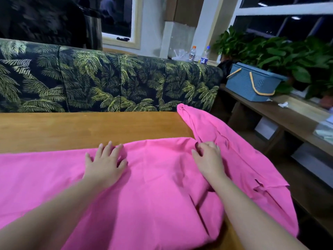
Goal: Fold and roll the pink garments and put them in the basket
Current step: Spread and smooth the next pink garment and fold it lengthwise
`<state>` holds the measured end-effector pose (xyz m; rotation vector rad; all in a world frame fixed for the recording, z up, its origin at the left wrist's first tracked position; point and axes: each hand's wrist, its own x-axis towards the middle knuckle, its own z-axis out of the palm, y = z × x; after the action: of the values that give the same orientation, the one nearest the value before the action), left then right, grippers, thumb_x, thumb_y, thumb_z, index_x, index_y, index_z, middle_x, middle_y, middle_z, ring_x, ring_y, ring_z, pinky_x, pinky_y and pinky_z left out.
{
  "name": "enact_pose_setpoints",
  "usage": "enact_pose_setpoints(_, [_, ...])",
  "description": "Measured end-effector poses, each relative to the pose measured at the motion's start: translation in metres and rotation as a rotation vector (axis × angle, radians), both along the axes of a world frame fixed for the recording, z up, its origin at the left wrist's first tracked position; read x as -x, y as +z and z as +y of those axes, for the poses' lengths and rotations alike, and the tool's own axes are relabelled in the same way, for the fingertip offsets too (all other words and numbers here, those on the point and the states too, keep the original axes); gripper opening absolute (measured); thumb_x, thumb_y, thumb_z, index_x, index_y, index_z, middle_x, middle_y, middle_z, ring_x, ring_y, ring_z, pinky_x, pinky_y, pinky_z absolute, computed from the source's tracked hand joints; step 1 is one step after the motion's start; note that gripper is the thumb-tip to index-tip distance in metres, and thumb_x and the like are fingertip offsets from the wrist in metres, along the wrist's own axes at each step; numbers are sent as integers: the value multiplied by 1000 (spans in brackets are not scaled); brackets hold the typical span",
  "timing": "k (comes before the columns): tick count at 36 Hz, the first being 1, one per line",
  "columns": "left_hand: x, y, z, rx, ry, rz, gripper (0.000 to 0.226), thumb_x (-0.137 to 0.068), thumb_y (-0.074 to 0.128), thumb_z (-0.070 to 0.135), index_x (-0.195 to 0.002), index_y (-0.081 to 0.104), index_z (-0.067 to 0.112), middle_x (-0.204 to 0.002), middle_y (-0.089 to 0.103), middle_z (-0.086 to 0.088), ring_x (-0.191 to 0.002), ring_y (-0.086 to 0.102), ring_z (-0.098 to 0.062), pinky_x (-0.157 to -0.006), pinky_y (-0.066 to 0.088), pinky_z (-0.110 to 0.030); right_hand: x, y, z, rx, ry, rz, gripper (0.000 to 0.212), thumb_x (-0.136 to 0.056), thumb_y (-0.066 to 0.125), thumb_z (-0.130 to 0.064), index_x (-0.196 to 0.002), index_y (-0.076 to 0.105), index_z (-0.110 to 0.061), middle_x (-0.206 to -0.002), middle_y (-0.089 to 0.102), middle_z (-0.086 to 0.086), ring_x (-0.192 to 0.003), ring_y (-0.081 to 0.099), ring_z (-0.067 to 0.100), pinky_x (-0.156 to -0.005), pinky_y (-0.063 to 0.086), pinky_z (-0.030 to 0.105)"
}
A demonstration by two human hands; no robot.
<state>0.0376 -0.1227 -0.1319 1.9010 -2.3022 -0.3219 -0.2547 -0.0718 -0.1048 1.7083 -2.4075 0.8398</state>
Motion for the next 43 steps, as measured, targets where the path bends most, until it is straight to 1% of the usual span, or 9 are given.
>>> enact_pose_setpoints(3, [-1,-9,2,17,-30,-66,72,-82,3,57,-152,5,37,-161,6,5,-148,2,-21,-115,8,-53,1,10,-4,109,0,-153,16,-93,56,-14,-95,61,2,-101,58,20,-100,51,35,-82,32,35])
enact_pose_setpoints(7, [-2,-11,0,22,-35,-82,77,-77,3,57,-152,5,37,-161,7,5,-148,3,-21,-115,9,-52,-2,25,-15,98,-28,-382,22,-102,38,-16,-116,45,-1,-113,56,21,-105,53,33,-73,29,30])
enact_pose_setpoints(12, [-4,-9,0,7,-37,-83,77,-76,5,60,-151,6,41,-161,5,7,-148,1,-19,-116,8,-50,6,20,-28,-245,-36,-55,24,-98,37,-4,-120,44,-1,-113,60,21,-104,59,36,-78,42,35])
enact_pose_setpoints(16, [-6,-5,-6,-41,-18,-22,80,-75,9,66,-151,14,40,-161,11,8,-148,3,-19,-115,6,-47,11,11,-26,-398,-28,178,27,-99,46,-18,-120,52,-3,-117,63,18,-108,60,34,-83,46,37])
enact_pose_setpoints(19, [-7,4,-23,-39,93,185,55,-95,23,59,-141,42,34,-150,37,4,-141,25,-21,-113,14,-45,10,5,-25,-390,-26,204,29,-99,48,-24,-121,54,-6,-118,63,15,-108,59,33,-84,47,38])
enact_pose_setpoints(22, [-10,15,-41,31,89,114,38,-101,29,43,-122,60,32,-128,53,-1,-126,38,-26,-104,25,-42,11,2,-29,-356,-34,205,27,-99,45,-18,-123,51,-7,-118,62,15,-108,59,34,-85,47,39])
enact_pose_setpoints(30, [-12,15,-66,23,29,45,29,-101,37,37,-84,55,21,-93,59,1,-105,56,-25,-82,26,-35,12,14,-53,-266,-45,26,23,-99,42,-7,-120,47,-1,-115,61,19,-105,59,35,-80,44,35])
enact_pose_setpoints(38, [-21,1,-77,110,-32,-134,30,-99,36,49,-93,40,20,-83,63,0,-95,62,-24,-86,30,-36,13,-8,-63,-363,-69,89,24,-98,44,-8,-121,46,-1,-119,60,19,-110,58,34,-84,45,36])
enact_pose_setpoints(43, [5,7,-60,270,-88,-233,26,-96,42,32,-120,49,26,-122,51,1,-118,45,-23,-94,30,-40,16,-10,-59,-244,-61,-51,29,-97,53,-21,-117,46,-2,-110,63,19,-103,60,35,-79,44,35])
